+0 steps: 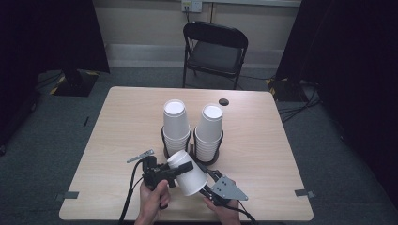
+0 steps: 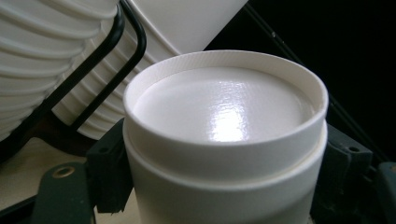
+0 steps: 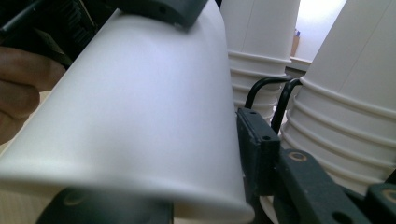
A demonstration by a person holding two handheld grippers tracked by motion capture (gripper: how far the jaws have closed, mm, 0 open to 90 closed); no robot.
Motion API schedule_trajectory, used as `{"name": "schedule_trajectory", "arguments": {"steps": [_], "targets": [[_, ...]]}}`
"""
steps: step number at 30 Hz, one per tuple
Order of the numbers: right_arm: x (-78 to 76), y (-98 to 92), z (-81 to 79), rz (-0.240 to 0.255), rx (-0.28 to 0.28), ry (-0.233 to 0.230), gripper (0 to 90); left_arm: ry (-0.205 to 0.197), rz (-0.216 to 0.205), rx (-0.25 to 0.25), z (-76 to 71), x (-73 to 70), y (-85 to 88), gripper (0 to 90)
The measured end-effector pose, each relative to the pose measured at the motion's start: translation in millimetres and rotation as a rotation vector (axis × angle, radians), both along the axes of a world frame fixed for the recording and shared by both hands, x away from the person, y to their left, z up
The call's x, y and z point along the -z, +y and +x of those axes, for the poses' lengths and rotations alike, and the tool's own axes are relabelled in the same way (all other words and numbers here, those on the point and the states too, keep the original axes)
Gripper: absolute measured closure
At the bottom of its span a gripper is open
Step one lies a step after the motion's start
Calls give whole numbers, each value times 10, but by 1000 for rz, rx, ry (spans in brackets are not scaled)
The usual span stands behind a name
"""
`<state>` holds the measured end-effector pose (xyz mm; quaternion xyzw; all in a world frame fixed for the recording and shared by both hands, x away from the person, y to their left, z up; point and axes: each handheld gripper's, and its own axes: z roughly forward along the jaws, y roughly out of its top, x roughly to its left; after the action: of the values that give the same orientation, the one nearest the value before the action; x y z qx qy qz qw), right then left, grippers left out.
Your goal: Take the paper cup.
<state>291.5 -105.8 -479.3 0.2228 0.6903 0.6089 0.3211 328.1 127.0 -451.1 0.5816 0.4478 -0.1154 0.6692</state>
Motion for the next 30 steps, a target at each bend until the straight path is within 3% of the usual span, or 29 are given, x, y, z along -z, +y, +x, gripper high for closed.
{"name": "schedule_trajectory", "arguments": {"steps": [6,10,17,20,21,26,29,30], "targets": [[24,-22,-14,-18,35,-30,803,-12,20,-1,2,-5,-9,197],[35,-27,-27,-20,24,-22,819,-21,48,-6,11,-8,-8,180],[46,-65,-46,-14,26,-17,836,-34,55,1,35,-3,-24,157],[38,-80,-50,-10,24,-19,840,-89,76,-18,29,-29,-11,157],[35,-94,-59,10,24,-4,841,-98,82,-13,25,-51,-11,154],[28,-106,-63,15,24,-5,844,-148,107,-28,34,-80,-22,148],[28,-114,-76,11,23,-4,846,-202,120,-43,38,-106,-7,149],[28,-123,-84,10,23,-2,852,-253,131,-55,41,-105,0,149]]}}
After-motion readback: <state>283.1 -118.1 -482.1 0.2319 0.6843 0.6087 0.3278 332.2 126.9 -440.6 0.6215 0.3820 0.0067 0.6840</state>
